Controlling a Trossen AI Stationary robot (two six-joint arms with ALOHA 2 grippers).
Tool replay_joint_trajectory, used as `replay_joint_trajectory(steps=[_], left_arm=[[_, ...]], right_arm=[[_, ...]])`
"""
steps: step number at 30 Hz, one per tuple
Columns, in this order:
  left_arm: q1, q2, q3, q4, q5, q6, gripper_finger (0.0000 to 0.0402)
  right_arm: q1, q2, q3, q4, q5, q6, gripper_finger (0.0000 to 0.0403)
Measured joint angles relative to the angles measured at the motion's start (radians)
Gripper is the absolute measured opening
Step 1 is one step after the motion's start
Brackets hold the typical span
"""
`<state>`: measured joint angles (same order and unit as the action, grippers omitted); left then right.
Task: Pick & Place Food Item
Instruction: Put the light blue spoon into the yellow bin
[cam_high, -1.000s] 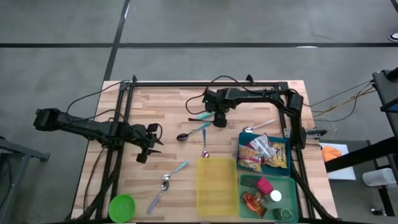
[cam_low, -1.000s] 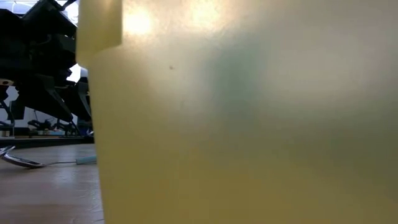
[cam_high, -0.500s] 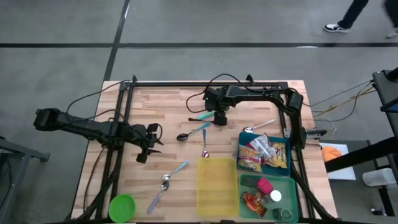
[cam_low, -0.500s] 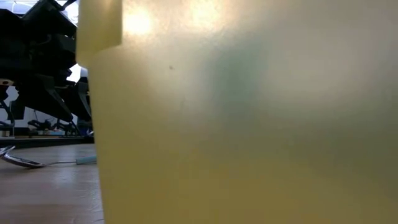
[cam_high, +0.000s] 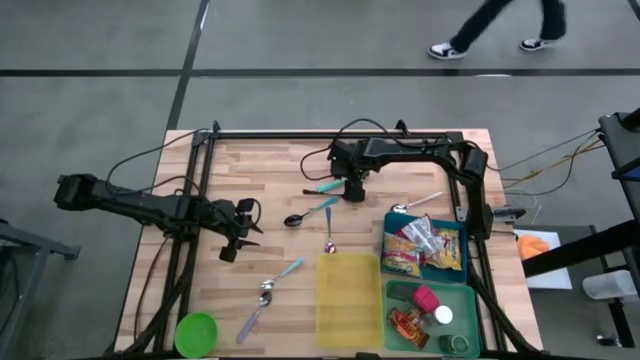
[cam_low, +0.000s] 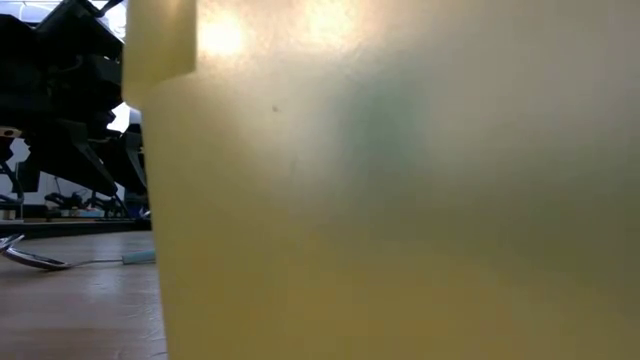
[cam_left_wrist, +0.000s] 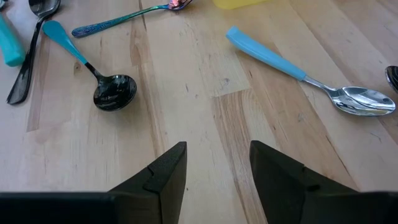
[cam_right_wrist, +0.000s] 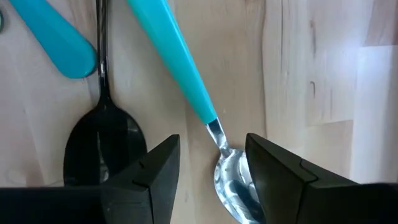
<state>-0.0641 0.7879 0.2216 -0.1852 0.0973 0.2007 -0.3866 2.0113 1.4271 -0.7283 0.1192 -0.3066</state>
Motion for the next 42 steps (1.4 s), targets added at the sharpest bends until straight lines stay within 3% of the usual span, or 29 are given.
replay_joint_trajectory(steps=[12, 21, 36, 42], left_arm=[[0.000, 0.000, 0.000, 0.000, 0.000, -0.001, 0.0174], [0.000, 0.000, 0.000, 0.000, 0.000, -0.001, 0.0174], [0.000, 0.000, 0.000, 0.000, 0.000, 0.001, 0.0174], [0.000, 0.000, 0.000, 0.000, 0.000, 0.001, 0.0174]], right_arm=[[-0.013, 0.002, -0.053, 0.073, -0.001, -0.008, 0.0182], [-0.070, 0.002, -0.066, 0.107, -0.142, -0.011, 0.0182], [-0.075, 0.002, -0.109, 0.160, -0.150, -0.015, 0.0181], [-0.074, 0.000, -0.122, 0.165, -0.174, -0.008, 0.0140]])
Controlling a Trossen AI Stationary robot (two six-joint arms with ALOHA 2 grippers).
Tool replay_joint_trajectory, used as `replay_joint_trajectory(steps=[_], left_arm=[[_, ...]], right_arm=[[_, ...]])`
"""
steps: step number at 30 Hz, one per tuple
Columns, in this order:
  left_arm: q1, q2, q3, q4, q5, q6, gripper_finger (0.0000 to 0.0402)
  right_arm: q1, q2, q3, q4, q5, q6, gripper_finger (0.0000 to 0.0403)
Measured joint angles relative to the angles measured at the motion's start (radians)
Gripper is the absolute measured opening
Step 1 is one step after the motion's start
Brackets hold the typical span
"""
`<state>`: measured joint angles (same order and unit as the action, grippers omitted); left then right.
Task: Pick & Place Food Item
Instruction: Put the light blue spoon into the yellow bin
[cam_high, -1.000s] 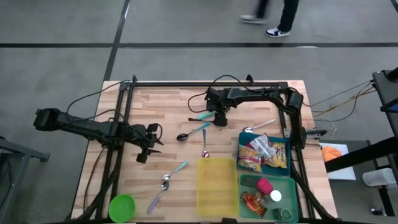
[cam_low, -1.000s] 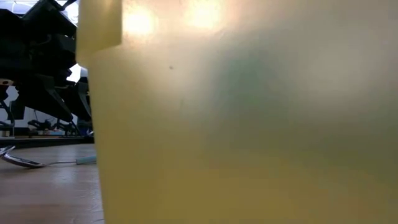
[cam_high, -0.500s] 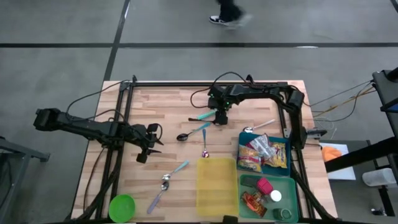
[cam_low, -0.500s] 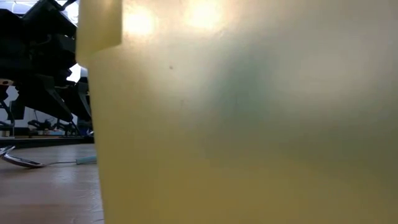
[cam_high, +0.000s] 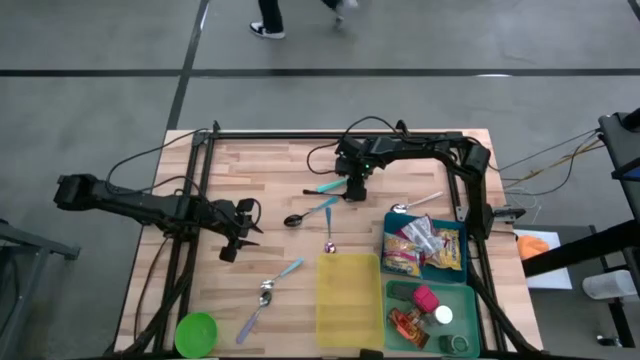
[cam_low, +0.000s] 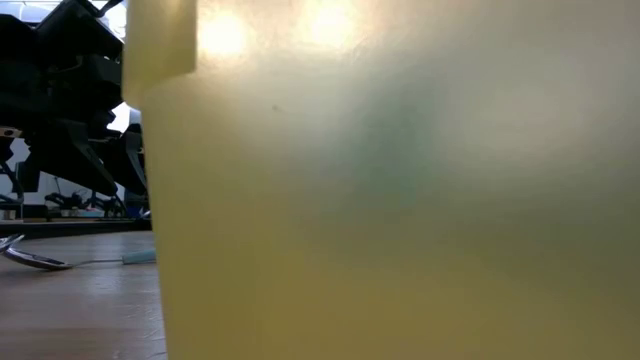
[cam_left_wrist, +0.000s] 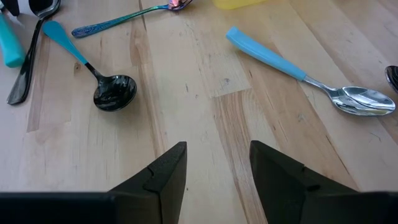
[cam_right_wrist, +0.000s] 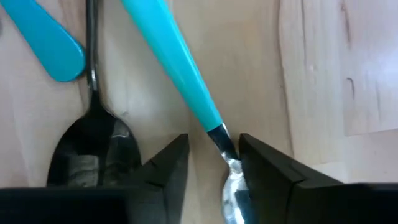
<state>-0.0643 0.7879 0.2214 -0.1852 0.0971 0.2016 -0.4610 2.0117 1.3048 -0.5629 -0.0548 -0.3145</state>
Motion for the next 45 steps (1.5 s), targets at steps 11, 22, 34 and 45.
replay_joint_trajectory(steps=[11, 22, 34, 45], left_arm=[[0.000, 0.000, 0.000, 0.000, 0.000, 0.000, 0.0174], [0.000, 0.000, 0.000, 0.000, 0.000, -0.001, 0.0174], [0.000, 0.000, 0.000, 0.000, 0.000, -0.002, 0.0174], [0.000, 0.000, 0.000, 0.000, 0.000, -0.002, 0.0174]], right_arm=[[0.001, 0.000, -0.002, -0.004, -0.034, 0.016, 0.0019], [0.001, 0.000, -0.002, -0.006, -0.032, 0.026, 0.0030], [0.004, -0.008, -0.004, -0.007, -0.030, 0.049, 0.0031], [0.046, -0.120, -0.006, -0.034, -0.032, 0.099, 0.0031]])
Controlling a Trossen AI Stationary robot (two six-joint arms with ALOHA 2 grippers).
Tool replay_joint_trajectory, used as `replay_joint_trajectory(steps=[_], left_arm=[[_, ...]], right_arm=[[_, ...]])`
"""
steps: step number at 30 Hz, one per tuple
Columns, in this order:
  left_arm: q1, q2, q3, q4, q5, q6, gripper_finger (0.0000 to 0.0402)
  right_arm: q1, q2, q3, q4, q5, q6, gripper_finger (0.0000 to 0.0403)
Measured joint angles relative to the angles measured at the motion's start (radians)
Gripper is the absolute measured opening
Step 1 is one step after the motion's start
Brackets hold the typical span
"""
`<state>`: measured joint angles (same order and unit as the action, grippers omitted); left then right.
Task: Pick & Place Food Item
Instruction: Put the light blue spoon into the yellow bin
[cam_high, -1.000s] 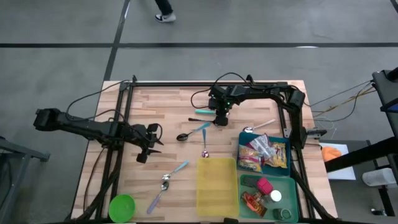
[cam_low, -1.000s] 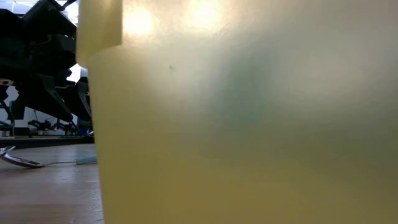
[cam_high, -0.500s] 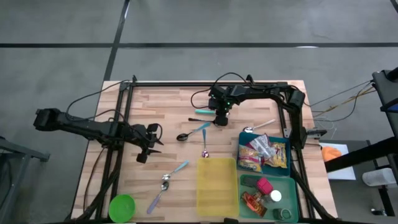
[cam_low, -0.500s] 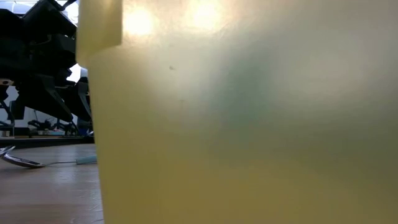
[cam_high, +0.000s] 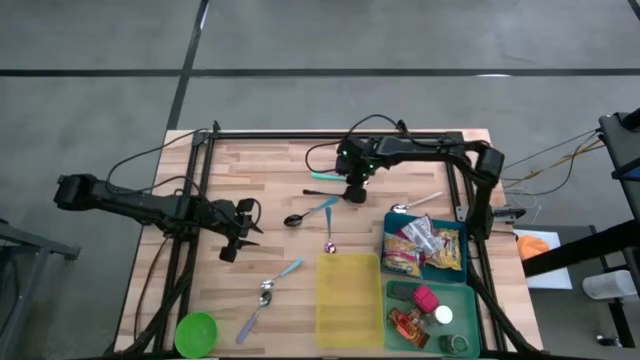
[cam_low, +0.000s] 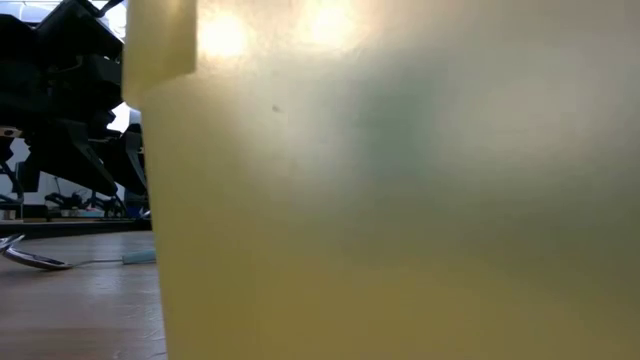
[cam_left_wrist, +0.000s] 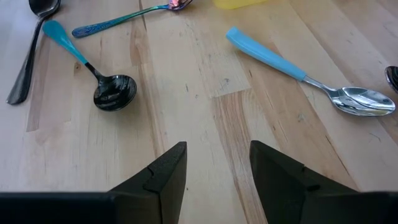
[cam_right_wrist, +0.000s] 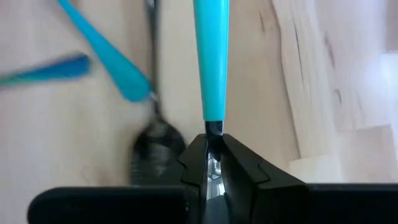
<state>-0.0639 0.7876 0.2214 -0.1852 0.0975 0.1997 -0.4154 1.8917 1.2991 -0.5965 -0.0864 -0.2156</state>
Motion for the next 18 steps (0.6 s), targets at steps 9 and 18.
replay_joint_trajectory(steps=[9, 18], left_arm=[[0.000, 0.000, 0.000, 0.000, 0.000, 0.002, 0.0174], [0.000, 0.000, 0.000, 0.000, 0.000, 0.002, 0.0174]], right_arm=[[0.116, -0.150, 0.001, -0.021, -0.001, 0.176, 0.0031], [0.314, -0.272, 0.002, -0.016, 0.000, 0.357, 0.0031]])
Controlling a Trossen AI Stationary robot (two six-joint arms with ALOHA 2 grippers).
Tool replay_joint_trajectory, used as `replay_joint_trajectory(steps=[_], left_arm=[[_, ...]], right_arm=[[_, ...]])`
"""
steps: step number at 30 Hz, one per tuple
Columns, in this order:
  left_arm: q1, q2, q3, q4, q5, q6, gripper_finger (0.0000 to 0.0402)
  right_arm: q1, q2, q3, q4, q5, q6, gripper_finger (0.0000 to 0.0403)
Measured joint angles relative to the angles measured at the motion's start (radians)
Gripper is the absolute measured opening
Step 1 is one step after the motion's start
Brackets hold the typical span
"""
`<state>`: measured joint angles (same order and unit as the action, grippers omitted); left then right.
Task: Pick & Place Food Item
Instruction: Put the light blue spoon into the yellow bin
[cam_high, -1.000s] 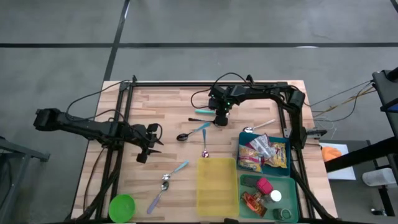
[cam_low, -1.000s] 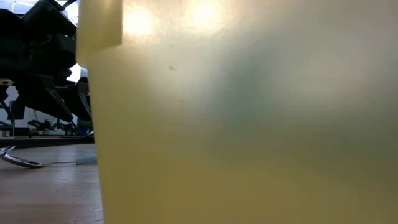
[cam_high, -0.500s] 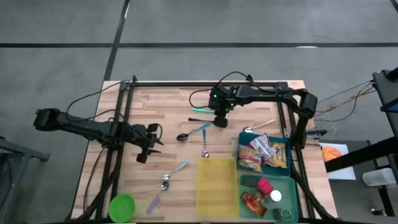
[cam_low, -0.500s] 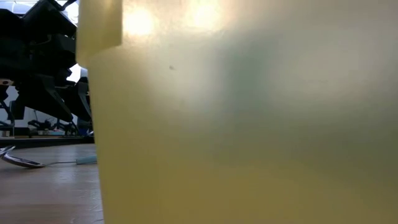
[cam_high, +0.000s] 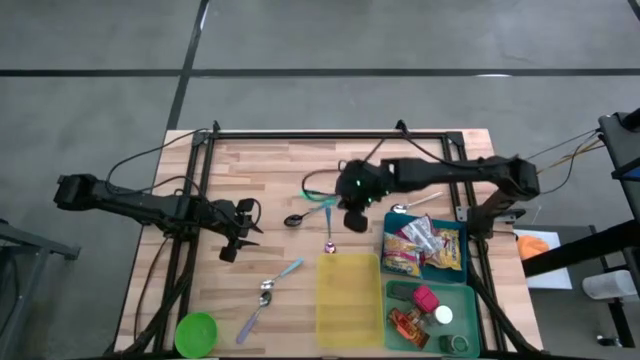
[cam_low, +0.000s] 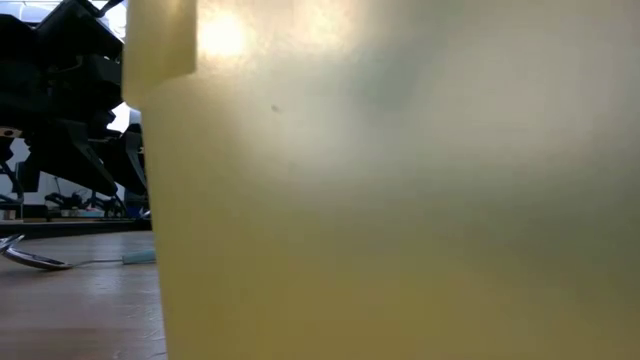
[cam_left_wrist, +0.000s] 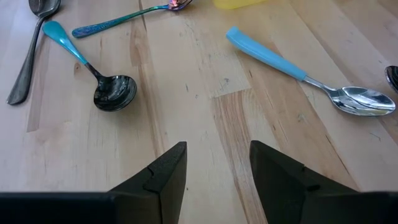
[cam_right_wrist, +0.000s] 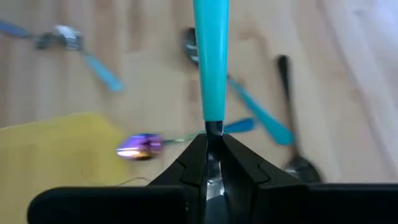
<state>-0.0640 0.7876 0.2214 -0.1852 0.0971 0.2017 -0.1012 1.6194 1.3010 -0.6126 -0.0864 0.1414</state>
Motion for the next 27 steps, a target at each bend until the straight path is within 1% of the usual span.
replay_joint_trajectory(steps=[6, 15, 19, 24, 27], left_arm=[[0.000, 0.000, 0.000, 0.000, 0.000, 0.000, 0.0174], [0.000, 0.000, 0.000, 0.000, 0.000, 0.000, 0.0174], [0.000, 0.000, 0.000, 0.000, 0.000, 0.000, 0.0174], [0.000, 0.000, 0.000, 0.000, 0.000, 0.000, 0.0174], [0.000, 0.000, 0.000, 0.000, 0.000, -0.001, 0.0174]], right_arm=[[0.142, -0.028, 0.000, 0.001, 0.006, 0.098, 0.0031], [0.322, -0.016, 0.000, -0.004, 0.018, 0.215, 0.0031], [0.386, -0.014, -0.007, -0.012, 0.082, 0.296, 0.0031], [0.455, -0.014, -0.049, -0.006, 0.167, 0.409, 0.0031], [0.482, -0.014, -0.096, 0.024, 0.179, 0.470, 0.0031]])
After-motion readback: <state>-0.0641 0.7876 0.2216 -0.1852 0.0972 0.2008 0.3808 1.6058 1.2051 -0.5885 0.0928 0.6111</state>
